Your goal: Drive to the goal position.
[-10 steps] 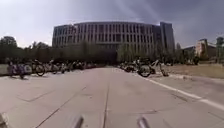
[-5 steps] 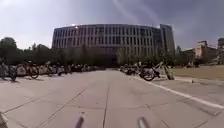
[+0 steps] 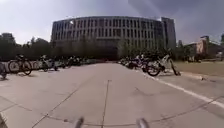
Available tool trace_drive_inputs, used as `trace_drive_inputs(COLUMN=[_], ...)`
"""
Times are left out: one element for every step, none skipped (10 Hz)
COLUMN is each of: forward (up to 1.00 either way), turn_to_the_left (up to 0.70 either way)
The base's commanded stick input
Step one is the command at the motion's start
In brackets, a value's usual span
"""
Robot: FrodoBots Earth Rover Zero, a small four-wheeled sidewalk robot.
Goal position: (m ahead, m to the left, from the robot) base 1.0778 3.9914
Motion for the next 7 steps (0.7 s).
trace_drive_inputs(forward=[1.00,1.00,1.00,1.00,1.00,1.00,1.00], turn_to_the_left=[0.00,0.00,0.00,0.00,0.00,0.00,0.00])
